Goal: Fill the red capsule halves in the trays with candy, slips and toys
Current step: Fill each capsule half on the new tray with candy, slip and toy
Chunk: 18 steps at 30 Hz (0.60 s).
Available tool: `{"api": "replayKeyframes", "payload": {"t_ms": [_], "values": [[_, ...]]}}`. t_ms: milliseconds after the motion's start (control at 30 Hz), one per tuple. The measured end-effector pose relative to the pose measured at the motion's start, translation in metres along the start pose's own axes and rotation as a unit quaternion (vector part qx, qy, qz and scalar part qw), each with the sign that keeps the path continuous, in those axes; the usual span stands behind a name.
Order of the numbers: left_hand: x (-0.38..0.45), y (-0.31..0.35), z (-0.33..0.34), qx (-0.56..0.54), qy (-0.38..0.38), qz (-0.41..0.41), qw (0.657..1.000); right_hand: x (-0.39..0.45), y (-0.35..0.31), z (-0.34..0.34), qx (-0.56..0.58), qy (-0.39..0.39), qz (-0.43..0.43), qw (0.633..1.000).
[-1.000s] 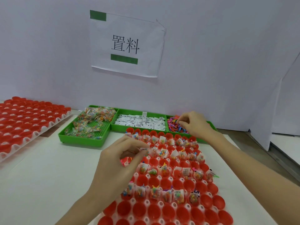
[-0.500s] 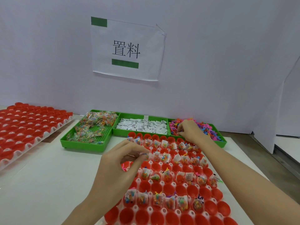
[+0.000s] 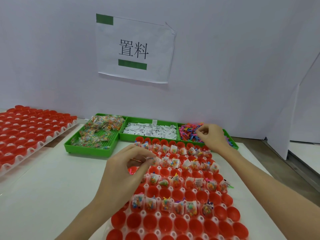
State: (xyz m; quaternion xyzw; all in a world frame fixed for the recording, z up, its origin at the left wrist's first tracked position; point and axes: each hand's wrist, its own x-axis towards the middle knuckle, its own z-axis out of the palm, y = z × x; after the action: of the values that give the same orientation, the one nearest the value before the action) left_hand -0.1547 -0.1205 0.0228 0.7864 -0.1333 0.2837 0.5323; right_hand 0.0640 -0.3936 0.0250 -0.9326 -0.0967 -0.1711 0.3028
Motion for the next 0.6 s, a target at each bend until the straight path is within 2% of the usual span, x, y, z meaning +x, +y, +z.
{"api": "replayKeyframes", "payload": {"t_ms": [67,167,267,367,467,600], "values": [[0.000,0.001,0.000,-0.010,-0.001,-0.010,1.000,-0.016,-0.010,-0.010,0.082,0.015,0.016,0.996],[0.000,0.004,-0.001,-0.056,-0.015,-0.043,0.997,-0.051,-0.030,-0.029,0.216,-0.003,0.052,0.975],[-0.002,0.011,-0.002,-0.128,-0.052,-0.082,0.987,-0.104,-0.049,-0.050,0.357,-0.057,0.052,0.931],[-0.007,0.019,0.002,-0.183,-0.102,-0.105,0.972,-0.157,-0.067,-0.059,0.445,-0.112,0.061,0.886],[-0.014,0.024,0.009,-0.197,-0.143,-0.104,0.964,-0.193,-0.082,-0.051,0.462,-0.155,0.059,0.871],[-0.020,0.026,0.015,-0.173,-0.194,-0.104,0.960,-0.210,-0.097,-0.041,0.408,-0.156,0.028,0.899]]}}
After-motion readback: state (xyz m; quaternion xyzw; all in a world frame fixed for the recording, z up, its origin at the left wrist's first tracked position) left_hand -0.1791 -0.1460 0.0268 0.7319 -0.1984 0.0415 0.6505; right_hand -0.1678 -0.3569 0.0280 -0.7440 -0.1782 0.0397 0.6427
